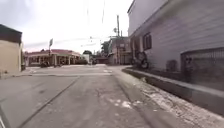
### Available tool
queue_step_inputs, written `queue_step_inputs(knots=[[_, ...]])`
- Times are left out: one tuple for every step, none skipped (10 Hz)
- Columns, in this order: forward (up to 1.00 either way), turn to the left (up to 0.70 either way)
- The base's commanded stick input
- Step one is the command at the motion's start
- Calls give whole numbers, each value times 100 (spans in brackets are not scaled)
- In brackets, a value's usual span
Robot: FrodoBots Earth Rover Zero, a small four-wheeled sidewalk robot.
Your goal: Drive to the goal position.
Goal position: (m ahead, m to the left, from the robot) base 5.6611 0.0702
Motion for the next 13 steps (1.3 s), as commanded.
queue_step_inputs(knots=[[70, 1], [70, 1], [70, 3], [70, 14], [70, 36], [70, 34], [70, 19], [70, 3], [70, 1], [70, 2], [70, 2], [70, 1], [70, 1]])
